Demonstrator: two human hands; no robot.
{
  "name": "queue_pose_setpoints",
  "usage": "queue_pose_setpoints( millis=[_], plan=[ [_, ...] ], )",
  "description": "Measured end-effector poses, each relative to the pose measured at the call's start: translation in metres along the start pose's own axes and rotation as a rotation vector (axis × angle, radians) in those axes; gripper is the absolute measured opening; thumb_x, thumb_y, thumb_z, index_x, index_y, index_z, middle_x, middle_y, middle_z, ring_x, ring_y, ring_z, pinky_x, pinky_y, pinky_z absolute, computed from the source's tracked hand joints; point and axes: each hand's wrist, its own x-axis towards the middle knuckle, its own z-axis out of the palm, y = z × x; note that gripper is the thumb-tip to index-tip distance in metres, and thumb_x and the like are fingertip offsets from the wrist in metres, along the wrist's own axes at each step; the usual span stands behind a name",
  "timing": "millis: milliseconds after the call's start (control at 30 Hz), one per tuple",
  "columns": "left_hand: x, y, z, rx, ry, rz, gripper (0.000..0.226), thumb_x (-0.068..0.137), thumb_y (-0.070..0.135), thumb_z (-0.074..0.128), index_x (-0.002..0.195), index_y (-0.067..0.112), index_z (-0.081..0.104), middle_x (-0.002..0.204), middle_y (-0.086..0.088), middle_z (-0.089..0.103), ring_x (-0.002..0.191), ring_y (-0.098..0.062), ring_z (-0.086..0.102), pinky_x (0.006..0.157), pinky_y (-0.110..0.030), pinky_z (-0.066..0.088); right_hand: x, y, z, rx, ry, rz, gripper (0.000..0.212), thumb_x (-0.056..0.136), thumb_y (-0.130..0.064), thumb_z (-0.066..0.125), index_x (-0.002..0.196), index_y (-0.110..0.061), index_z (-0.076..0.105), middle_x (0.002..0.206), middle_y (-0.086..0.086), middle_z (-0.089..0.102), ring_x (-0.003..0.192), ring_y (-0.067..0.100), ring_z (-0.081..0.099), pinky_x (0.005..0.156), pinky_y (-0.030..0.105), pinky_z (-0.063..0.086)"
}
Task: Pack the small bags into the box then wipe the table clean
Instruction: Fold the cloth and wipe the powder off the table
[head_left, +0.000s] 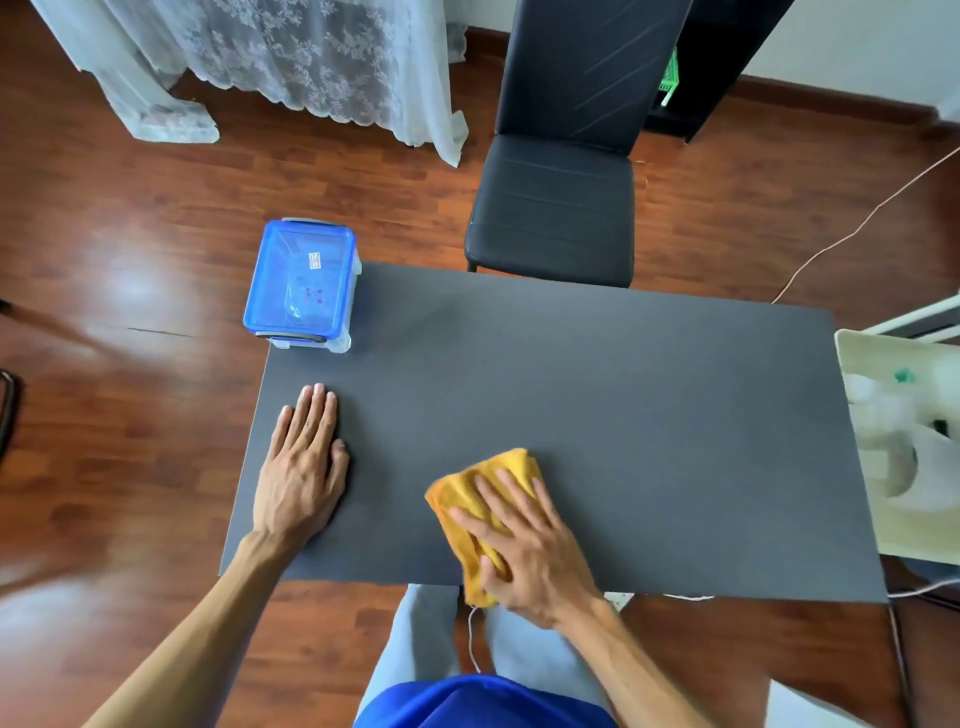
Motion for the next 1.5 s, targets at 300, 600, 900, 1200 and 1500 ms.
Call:
queue_pose_setpoints(
  millis=[300, 600, 900, 1200, 1500],
  plan=[
    [-0.045, 0.098, 0.032, -0.017, -0.077, 0.058, 0.060, 0.099, 0.031, 0.029, 0.152, 0.003, 0.026, 0.162, -0.013, 0.020, 0.152, -0.028, 0.011, 0.122, -0.046, 0.013, 0.020, 0.155, -0.068, -0.010, 0.143, 0.792, 0.068, 0.091, -0.040, 0.035, 0.158, -0.026, 0.032, 0.166, 0.017, 0.025, 0.153, 0.043, 0.017, 0.121, 0.067, 0.012],
    [-0.015, 0.129, 0.039, 0.000, -0.076, 0.067, 0.059, 0.101, 0.031, 0.024, 0.152, 0.002, 0.025, 0.162, -0.013, 0.018, 0.152, -0.027, 0.012, 0.124, -0.041, 0.011, -0.054, 0.066, -0.021, -0.021, -0.031, -0.046, 0.091, 0.074, -0.031, 0.056, 0.159, -0.038, 0.023, 0.170, -0.003, 0.016, 0.158, 0.025, 0.009, 0.128, 0.053, 0.009],
    [-0.036, 0.165, 0.048, 0.030, -0.078, 0.064, 0.059, 0.099, 0.028, 0.027, 0.151, 0.001, 0.028, 0.161, -0.015, 0.023, 0.151, -0.029, 0.016, 0.123, -0.040, 0.009, -0.042, 0.208, -0.083, 0.012, 0.091, 0.661, 0.072, 0.086, -0.037, 0.034, 0.156, -0.023, 0.037, 0.165, 0.014, 0.029, 0.154, 0.038, 0.022, 0.124, 0.063, 0.010],
    [0.020, 0.194, 0.056, 0.034, -0.056, 0.073, 0.058, 0.098, 0.025, 0.027, 0.152, 0.002, 0.025, 0.161, -0.014, 0.021, 0.151, -0.027, 0.014, 0.124, -0.039, 0.009, -0.086, 0.108, -0.036, 0.074, -0.037, -0.041, 0.086, 0.075, -0.025, 0.053, 0.158, -0.034, 0.031, 0.169, -0.002, 0.022, 0.157, 0.021, 0.016, 0.126, 0.052, 0.015],
    [0.035, 0.198, 0.059, 0.048, -0.035, 0.050, 0.062, 0.096, 0.026, 0.027, 0.153, 0.002, 0.023, 0.162, -0.012, 0.018, 0.152, -0.027, 0.012, 0.122, -0.043, 0.013, -0.031, 0.253, -0.093, 0.016, 0.131, 0.788, 0.074, 0.084, -0.041, 0.036, 0.156, -0.023, 0.038, 0.163, 0.018, 0.031, 0.151, 0.042, 0.025, 0.123, 0.063, 0.013]
  ],
)
